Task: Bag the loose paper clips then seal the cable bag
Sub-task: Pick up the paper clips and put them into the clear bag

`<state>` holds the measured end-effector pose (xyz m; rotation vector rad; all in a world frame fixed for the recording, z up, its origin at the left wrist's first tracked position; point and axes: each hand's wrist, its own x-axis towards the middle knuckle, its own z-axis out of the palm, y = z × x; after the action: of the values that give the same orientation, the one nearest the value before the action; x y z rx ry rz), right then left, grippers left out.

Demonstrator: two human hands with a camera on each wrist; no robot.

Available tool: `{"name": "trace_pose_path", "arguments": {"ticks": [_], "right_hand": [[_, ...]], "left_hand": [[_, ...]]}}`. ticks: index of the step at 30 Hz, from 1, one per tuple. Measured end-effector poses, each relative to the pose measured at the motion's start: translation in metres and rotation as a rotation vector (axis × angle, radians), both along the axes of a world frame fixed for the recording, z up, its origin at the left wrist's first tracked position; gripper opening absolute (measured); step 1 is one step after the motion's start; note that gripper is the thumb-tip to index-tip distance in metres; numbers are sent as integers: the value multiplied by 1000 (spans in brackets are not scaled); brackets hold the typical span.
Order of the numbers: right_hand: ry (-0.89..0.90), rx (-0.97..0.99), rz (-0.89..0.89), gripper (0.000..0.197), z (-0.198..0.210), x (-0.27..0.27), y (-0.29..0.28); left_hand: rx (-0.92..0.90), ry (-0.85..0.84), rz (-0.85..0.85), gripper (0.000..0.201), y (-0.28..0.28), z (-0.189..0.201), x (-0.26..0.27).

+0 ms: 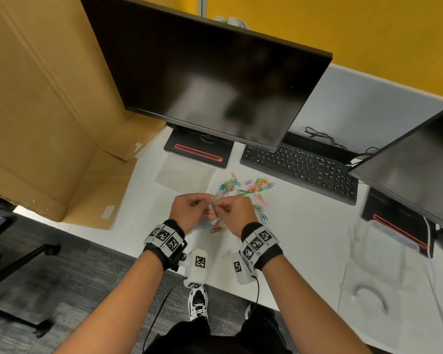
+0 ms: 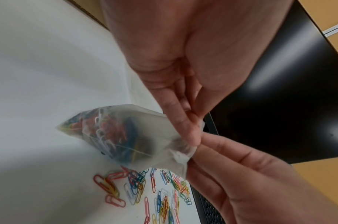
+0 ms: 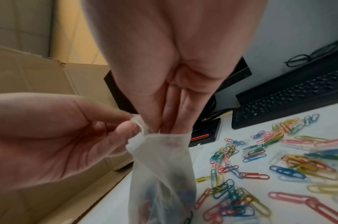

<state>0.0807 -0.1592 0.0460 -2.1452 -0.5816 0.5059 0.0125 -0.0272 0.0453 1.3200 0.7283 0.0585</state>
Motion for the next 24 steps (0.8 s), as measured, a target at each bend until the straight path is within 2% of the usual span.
{"name": "trace_pose_path", "arguments": {"ticks": [3, 5, 7, 10, 13, 16, 18, 20, 24], "right_hand": [[-5, 23, 75, 23, 4, -4, -7], [58, 151, -10, 24, 4, -5, -18], [91, 194, -122, 21, -2, -5, -35], [289, 8, -154, 31, -27, -18, -65], [392, -136, -38, 31, -62, -44, -78], [290, -148, 7, 22, -83, -61, -64], [114, -122, 9, 15, -93, -55, -48], [-91, -142, 95, 10, -101, -44, -32], [-461, -267, 443, 32, -104, -24, -8]], "left_hand": [[-6, 4, -3, 10, 4, 1, -3], [3, 10, 2, 11, 10, 1, -5], [38, -10, 12, 11, 18, 2, -8], [82, -33, 51, 14, 32, 6, -14], [85, -53, 93, 16, 44, 10, -18], [93, -54, 123, 17, 51, 8, -22], [111, -39, 132, 17, 52, 5, -24], [136, -25, 134, 16, 52, 2, -27], [150, -28, 146, 16, 54, -2, -32]]}}
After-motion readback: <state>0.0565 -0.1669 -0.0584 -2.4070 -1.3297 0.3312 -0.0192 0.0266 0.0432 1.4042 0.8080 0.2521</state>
